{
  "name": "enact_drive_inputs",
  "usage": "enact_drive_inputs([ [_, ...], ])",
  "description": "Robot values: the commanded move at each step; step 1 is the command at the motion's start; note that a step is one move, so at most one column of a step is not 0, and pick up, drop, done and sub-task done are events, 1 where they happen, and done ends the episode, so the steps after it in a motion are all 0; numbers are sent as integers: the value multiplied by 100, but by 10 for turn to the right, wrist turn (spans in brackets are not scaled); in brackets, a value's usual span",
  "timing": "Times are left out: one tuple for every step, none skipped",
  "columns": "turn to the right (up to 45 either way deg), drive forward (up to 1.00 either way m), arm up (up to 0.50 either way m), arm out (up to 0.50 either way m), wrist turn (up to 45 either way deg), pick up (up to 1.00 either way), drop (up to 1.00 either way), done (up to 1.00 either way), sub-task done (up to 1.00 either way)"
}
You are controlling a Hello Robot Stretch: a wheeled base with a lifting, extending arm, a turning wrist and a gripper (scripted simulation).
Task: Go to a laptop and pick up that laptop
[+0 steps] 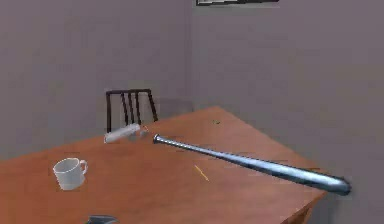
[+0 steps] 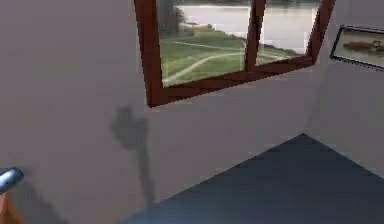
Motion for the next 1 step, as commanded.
enact_drive_inputs([
  [450,0,0,0,0,0,0,0,0],
])
